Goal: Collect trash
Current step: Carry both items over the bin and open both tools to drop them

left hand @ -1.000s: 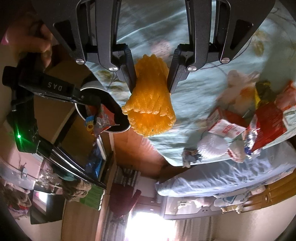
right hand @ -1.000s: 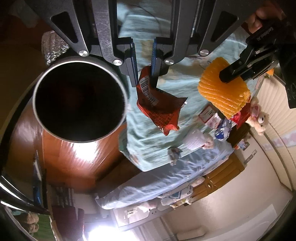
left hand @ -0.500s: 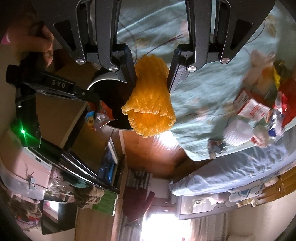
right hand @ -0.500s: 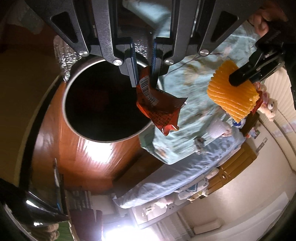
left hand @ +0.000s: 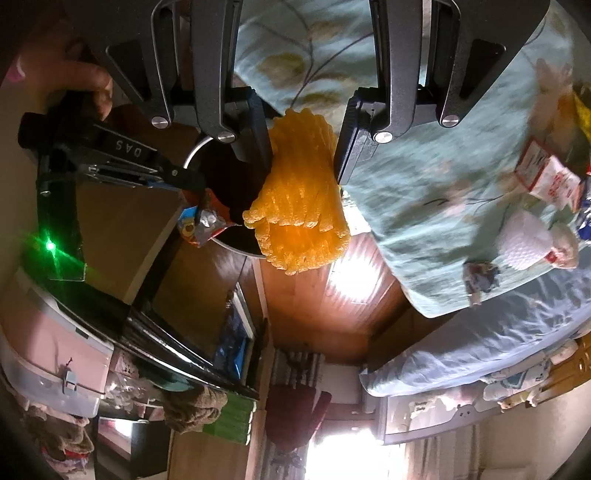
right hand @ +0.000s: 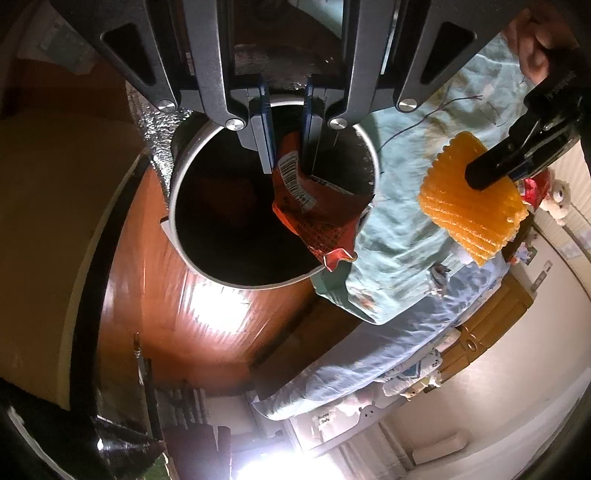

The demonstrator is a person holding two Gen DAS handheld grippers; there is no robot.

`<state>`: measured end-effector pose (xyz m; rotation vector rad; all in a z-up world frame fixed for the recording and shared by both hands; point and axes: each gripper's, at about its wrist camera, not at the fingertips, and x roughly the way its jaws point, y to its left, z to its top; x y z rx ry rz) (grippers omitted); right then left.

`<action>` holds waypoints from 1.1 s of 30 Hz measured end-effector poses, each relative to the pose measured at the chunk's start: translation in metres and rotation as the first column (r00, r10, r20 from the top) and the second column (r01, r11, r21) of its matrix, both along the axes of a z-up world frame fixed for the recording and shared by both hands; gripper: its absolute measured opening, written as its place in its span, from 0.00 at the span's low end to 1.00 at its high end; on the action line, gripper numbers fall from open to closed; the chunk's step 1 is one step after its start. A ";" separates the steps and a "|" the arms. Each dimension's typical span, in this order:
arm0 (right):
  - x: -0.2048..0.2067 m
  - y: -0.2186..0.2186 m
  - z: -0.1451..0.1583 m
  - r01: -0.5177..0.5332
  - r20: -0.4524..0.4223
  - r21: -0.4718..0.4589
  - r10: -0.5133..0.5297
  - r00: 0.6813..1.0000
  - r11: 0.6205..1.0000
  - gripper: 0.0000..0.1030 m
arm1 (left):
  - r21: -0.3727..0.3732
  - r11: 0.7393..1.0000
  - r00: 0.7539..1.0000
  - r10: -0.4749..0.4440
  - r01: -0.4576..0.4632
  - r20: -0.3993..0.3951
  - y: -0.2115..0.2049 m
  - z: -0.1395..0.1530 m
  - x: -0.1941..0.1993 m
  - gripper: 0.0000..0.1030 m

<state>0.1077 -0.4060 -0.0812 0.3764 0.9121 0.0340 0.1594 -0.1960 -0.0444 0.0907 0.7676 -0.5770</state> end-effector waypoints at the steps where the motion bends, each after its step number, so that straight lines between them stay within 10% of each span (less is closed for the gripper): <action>1: 0.001 -0.002 -0.002 0.005 -0.006 0.000 -0.005 1.000 1.000 0.13 | 0.000 1.000 1.000 -0.005 0.005 -0.005 -0.003 -0.001 0.002 0.32; 20: 0.023 -0.020 -0.015 0.041 -0.056 -0.003 -0.041 0.998 0.999 0.19 | 0.030 0.999 0.994 -0.040 0.043 -0.106 -0.042 -0.031 0.035 0.41; 26: 0.024 -0.022 -0.014 0.051 -0.058 0.016 -0.050 0.997 0.999 0.47 | 0.029 0.999 0.994 -0.021 0.024 -0.110 -0.039 -0.032 0.036 0.69; 33: 0.019 -0.017 -0.005 0.047 -0.025 0.026 -0.046 0.999 0.999 0.63 | -0.012 0.999 0.992 0.049 -0.051 -0.116 -0.005 -0.028 0.030 0.69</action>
